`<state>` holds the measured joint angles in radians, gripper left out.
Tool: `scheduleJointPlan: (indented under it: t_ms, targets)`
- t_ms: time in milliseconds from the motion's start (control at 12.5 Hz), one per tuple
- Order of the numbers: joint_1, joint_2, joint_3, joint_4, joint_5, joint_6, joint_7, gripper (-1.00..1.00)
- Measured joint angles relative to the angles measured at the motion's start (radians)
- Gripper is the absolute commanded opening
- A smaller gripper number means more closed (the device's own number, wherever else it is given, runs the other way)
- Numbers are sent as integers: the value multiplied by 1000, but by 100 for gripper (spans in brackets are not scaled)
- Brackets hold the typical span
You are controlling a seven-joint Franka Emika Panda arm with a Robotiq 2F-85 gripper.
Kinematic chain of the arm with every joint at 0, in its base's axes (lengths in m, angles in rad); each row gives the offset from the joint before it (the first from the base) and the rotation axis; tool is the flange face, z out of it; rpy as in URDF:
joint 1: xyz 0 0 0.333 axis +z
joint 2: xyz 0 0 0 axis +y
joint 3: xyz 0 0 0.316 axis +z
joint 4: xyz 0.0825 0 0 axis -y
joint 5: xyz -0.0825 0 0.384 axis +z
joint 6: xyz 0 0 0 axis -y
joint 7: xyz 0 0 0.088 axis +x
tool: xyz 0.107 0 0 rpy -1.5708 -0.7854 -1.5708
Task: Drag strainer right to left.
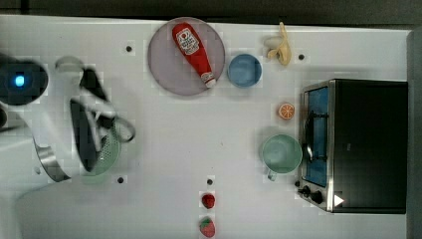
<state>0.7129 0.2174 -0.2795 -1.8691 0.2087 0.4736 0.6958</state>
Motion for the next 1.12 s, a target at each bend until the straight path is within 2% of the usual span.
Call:
scheduleJointPlan:
  t_ms: [240,400,560,720,800,1120]
  targets:
    - [-10,-245,-212,94,-179,-175,-229,100]
    - [-42,-405,-336,97,-261,-254,-375,100]
    - [-94,-493,-450,96,-289,-334,-482,100]
    - [-160,-524,-514,72,-290,-352,-536,100]
    - [-176,-518,-533,58,-287,-354,-545,100]
    - [-162,-427,-506,28,-311,-361,-587,100]
